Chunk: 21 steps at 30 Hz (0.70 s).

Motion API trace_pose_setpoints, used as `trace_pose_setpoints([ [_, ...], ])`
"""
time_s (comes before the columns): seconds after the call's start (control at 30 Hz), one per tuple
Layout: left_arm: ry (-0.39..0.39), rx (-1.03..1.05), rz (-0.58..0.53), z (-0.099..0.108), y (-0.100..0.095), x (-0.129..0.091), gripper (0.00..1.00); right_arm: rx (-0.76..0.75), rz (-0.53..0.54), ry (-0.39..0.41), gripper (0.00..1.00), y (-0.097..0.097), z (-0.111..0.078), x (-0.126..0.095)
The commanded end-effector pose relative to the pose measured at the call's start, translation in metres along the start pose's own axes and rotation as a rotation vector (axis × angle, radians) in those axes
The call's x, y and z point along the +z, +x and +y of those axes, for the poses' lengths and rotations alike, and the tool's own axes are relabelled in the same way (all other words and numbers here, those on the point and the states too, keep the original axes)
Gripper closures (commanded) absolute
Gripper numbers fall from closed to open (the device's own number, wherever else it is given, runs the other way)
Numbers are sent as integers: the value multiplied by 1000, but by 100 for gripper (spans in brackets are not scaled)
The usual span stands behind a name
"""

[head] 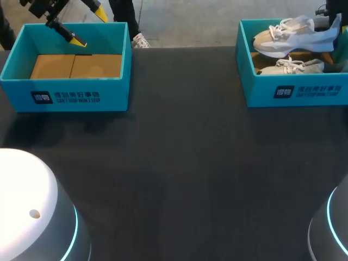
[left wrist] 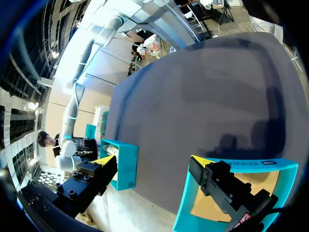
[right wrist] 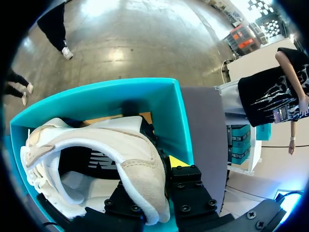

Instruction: Take the shoe out of the shoebox, open the shoe tongue, remove and reinsert the insole, then place the shoe into the shoebox

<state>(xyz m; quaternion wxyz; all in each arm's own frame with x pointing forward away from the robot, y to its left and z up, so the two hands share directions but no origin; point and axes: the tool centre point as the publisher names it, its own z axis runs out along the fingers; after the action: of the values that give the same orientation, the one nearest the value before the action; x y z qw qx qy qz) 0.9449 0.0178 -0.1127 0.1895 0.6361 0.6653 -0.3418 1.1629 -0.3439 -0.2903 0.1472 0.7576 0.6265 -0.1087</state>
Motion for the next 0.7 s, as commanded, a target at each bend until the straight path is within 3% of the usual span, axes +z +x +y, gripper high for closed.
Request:
trace_pose_setpoints([
  [0.03, -4, 1, 2, -1, 0, 0, 0, -1, 5, 10, 100, 3, 6, 10],
  [0.7, -4, 1, 2, -1, 0, 0, 0, 5, 30, 42, 100, 12, 4, 41],
])
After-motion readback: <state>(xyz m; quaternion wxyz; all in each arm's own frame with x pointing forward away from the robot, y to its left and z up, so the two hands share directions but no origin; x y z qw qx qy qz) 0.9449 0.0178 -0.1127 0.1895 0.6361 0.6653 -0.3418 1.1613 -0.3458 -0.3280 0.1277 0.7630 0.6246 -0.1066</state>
